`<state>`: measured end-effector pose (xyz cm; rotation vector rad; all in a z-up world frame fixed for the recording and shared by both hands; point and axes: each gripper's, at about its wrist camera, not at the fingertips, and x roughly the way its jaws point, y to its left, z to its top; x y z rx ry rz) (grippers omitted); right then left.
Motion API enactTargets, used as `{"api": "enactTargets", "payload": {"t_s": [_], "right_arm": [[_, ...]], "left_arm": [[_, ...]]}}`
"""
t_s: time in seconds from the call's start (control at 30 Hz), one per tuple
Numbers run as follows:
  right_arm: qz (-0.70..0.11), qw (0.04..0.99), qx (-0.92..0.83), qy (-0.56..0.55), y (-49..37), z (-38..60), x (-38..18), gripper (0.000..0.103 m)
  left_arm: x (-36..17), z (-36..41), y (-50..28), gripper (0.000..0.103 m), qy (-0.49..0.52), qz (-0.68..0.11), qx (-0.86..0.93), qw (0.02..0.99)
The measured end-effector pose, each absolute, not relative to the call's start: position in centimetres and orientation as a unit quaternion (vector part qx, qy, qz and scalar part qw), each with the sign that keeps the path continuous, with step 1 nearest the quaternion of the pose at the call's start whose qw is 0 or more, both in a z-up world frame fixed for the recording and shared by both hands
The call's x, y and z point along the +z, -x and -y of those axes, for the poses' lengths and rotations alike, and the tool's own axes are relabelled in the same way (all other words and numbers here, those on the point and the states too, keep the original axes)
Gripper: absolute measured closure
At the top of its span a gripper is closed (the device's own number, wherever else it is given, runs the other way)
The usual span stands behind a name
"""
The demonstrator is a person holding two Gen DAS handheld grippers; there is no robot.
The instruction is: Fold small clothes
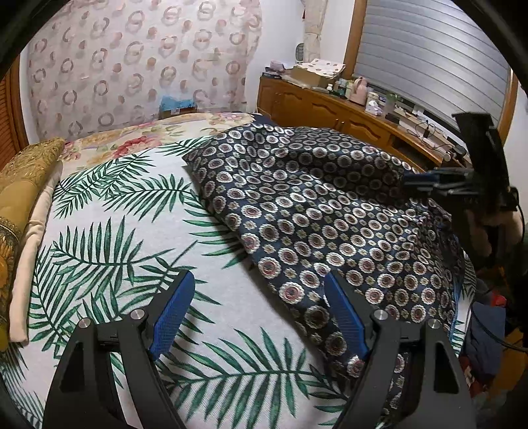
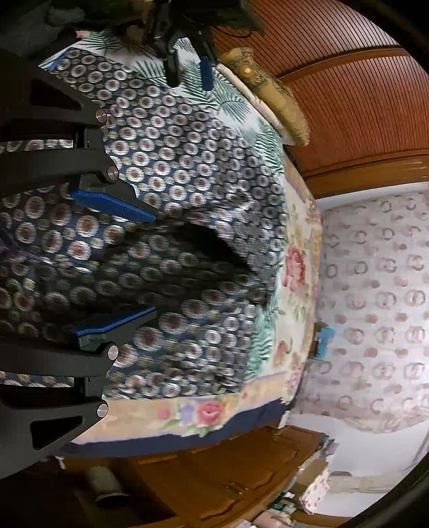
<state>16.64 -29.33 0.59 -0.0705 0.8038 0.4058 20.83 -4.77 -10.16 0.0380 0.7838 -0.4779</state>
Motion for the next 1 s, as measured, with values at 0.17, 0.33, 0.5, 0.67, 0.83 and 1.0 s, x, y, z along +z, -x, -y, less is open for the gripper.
{"api": "enactTargets", "payload": {"t_s": [0.17, 0.33, 0.5, 0.67, 0.83, 1.0], "right_arm": [[-0.411, 0.892, 0.181, 0.051, -16.8, 30.5, -1.6, 0.060], [-0.425, 0.883, 0.192, 0.052, -14.8, 30.4, -2.2, 0.101], [-0.387, 0.904, 0.177, 0.041, -12.0, 31.6, -0.5, 0.102], [-0.380, 0.913, 0.149, 0.030, -9.8, 34.2, 0.1, 0.102], [-0.406, 0.905, 0.121, 0.024, -9.1, 35.5, -1.6, 0.102], [-0.388, 0.915, 0.109, 0.025, -11.4, 35.0, -0.3, 0.089]], "left_arm": [[-9.9, 4.9, -19.8, 0.022, -0.018, -0.375, -0.233, 0.897], [-9.5, 5.1, -19.1, 0.022, -0.011, -0.371, -0.237, 0.898], [-9.0, 5.6, -18.5, 0.022, -0.015, -0.364, -0.245, 0.898], [-8.8, 6.2, -18.4, 0.022, -0.018, -0.359, -0.253, 0.898], [-9.0, 6.3, -19.2, 0.022, -0.012, -0.362, -0.256, 0.896], [-9.0, 6.2, -20.5, 0.022, -0.013, -0.364, -0.244, 0.899]]}}
